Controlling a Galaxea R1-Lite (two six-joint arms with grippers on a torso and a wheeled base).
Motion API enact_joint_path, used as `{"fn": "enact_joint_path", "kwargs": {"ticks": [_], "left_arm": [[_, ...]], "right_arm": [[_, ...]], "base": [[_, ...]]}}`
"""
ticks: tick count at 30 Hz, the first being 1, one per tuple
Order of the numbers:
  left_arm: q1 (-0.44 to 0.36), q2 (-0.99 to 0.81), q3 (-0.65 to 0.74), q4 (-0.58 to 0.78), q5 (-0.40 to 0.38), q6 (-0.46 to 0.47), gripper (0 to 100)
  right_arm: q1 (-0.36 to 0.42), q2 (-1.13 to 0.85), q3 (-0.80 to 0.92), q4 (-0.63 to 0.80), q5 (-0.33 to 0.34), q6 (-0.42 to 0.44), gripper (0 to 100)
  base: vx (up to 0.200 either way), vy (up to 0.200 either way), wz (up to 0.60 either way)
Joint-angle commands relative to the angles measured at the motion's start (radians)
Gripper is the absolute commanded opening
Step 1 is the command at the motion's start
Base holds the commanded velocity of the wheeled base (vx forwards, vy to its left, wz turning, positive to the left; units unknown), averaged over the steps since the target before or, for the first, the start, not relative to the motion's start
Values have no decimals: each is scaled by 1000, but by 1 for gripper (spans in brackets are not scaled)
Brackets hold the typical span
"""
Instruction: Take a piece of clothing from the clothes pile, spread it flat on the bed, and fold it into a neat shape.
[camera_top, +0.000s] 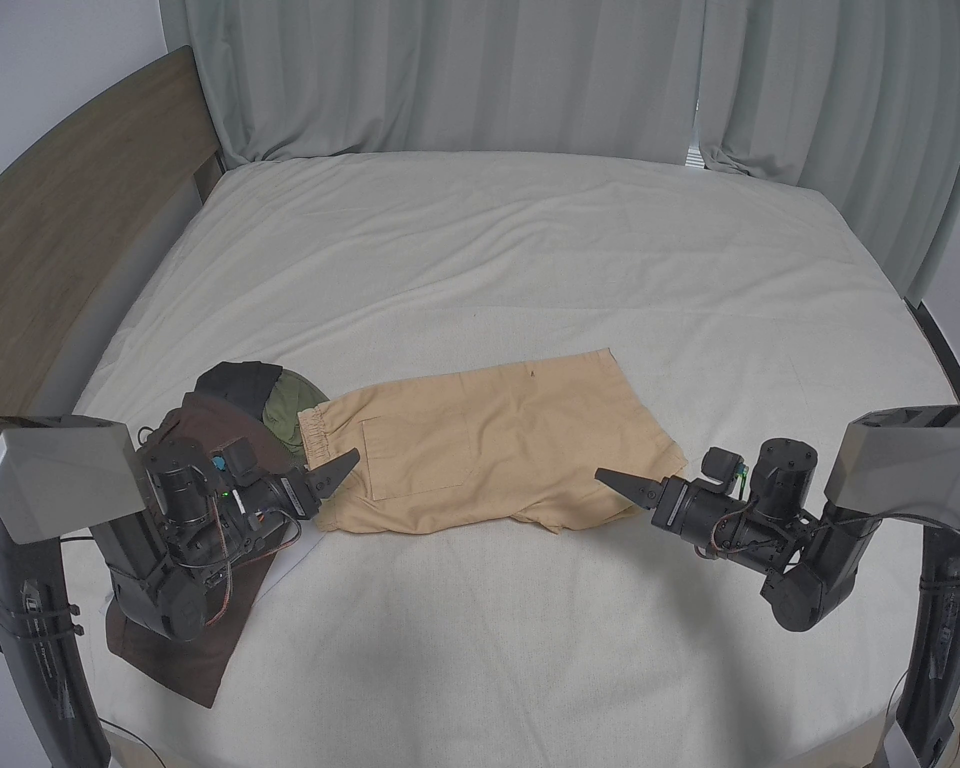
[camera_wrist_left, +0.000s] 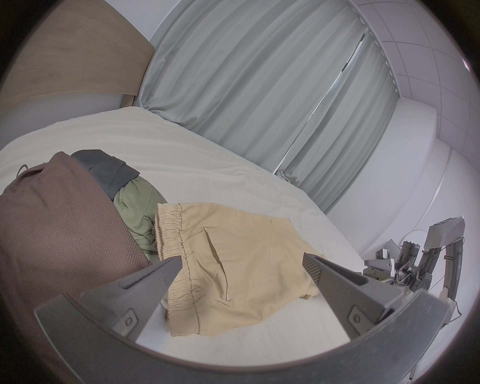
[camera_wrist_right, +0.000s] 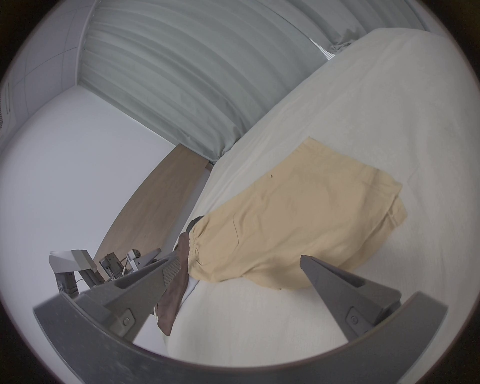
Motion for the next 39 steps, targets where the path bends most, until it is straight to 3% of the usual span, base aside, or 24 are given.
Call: {"fn": "enact_joint_path", "kwargs": {"ticks": [1,21,29,39], "left_arm": [[0,0,1,-3,1,5,100],[6,13,3,-3,4,7,100],[5,13,3,-3,3,5,100],[6,13,1,-3,3,5,100]], "right_arm": [[6,37,8,-1,0,1,100],[23,152,-15,-1,-1,2,100],[33,206,-50,-1,-43,4,100],[52,258,-127,-2,-63,65,100]], "base": [[0,0,0],[0,0,0],[0,0,0],[0,0,0]]}}
